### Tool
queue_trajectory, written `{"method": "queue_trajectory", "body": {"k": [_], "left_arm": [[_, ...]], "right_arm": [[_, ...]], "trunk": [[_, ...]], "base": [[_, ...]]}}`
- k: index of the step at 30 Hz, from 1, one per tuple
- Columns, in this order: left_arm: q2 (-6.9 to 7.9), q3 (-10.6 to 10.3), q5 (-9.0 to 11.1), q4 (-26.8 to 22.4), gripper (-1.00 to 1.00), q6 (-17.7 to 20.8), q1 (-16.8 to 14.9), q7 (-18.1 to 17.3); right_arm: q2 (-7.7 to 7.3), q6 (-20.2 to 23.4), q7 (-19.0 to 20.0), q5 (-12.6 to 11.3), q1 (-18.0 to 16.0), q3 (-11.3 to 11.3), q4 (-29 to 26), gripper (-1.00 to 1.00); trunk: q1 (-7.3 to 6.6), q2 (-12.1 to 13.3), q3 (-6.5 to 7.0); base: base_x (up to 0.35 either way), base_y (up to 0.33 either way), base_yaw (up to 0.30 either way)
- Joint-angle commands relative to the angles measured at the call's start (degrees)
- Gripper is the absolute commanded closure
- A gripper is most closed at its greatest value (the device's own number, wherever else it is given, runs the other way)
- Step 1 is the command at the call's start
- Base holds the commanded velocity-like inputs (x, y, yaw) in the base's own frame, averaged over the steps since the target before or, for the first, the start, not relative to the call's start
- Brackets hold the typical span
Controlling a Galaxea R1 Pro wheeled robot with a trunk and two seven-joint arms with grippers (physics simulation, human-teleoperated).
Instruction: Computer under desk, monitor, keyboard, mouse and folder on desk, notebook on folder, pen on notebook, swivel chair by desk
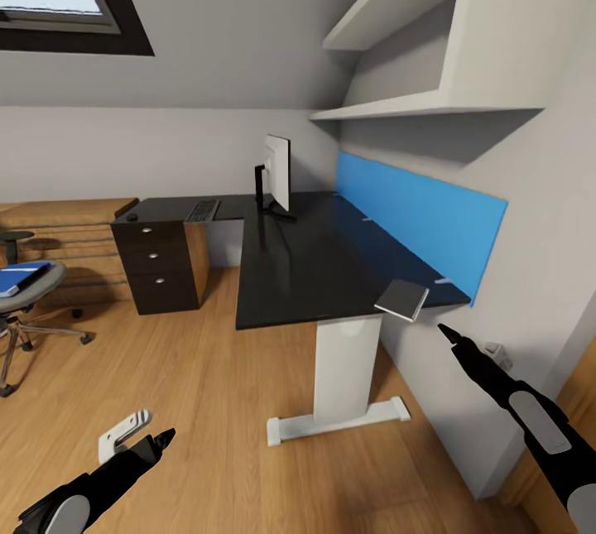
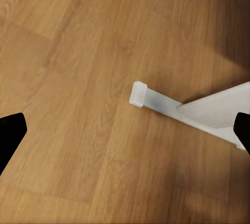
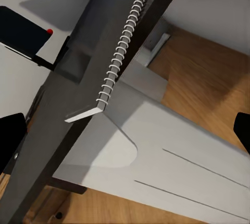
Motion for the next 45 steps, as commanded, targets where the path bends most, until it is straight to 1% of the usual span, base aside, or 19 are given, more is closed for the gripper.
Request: {"method": "queue_trajectory", "body": {"k": [1,12,24,30,38,39,40,42,43,45], "left_arm": [[0.02,-0.01,0.62,-0.09,-1.0,0.15,-0.01,0.49],[0.09,0.07,1.13,0.49,-1.0,0.21,-0.01,0.25],[0.09,0.09,0.95,0.52,-1.0,-0.04,-0.01,0.23],[0.1,0.09,0.91,0.52,-1.0,-0.09,-0.01,0.23],[0.11,0.09,0.82,0.52,-1.0,-0.05,-0.01,0.23],[0.11,0.09,0.79,0.52,-1.0,-0.06,-0.01,0.23],[0.11,0.09,0.8,0.52,-1.0,-0.09,-0.01,0.23],[0.11,0.09,0.81,0.52,-1.0,-0.07,-0.01,0.23],[0.11,0.09,0.81,0.52,-1.0,-0.05,-0.01,0.23],[0.11,0.09,0.81,0.52,-1.0,-0.04,-0.01,0.23]], "right_arm": [[0.0,0.43,0.1,-0.54,-0.03,-0.1,-0.01,-1.0],[0.09,0.44,0.1,-0.54,-0.03,-0.03,-0.02,-1.0],[0.15,0.46,0.1,-0.55,-0.03,-0.02,0.05,-1.0],[0.17,1.67,0.09,-0.6,-0.03,-0.07,0.39,-1.0],[0.34,2.54,0.09,-0.81,-0.03,-0.19,2.02,-1.0],[0.41,2.67,0.09,-0.94,-0.03,-0.19,2.07,-1.0],[0.61,2.84,0.06,-2.89,-0.03,-0.15,2.19,-1.0],[0.67,2.87,0.04,-4.22,-0.03,-0.07,2.24,-1.0],[0.8,2.88,0.03,-4.81,-0.03,-0.02,2.28,-1.0],[1.04,2.89,0.02,-5.19,-0.03,0.02,2.31,-1.0]], "trunk": [[0.22,-0.44,-0.23],[0.22,-0.44,-0.23],[0.22,-0.44,-0.23],[0.22,-0.44,-0.23],[0.22,-0.44,-0.23],[0.22,-0.44,-0.23],[0.22,-0.44,-0.23],[0.22,-0.44,-0.23],[0.22,-0.44,-0.23],[0.22,-0.44,-0.23]], "base": [[0.0,0.0,0.0],[0.016,0.0,0.0],[0.115,0.0,0.0],[0.241,0.0,0.0],[0.085,0.0,0.0],[0.193,0.0,0.0],[0.203,0.0,0.0],[0.133,0.0,0.0],[0.067,0.0,0.0],[0.048,0.0,0.0]]}}
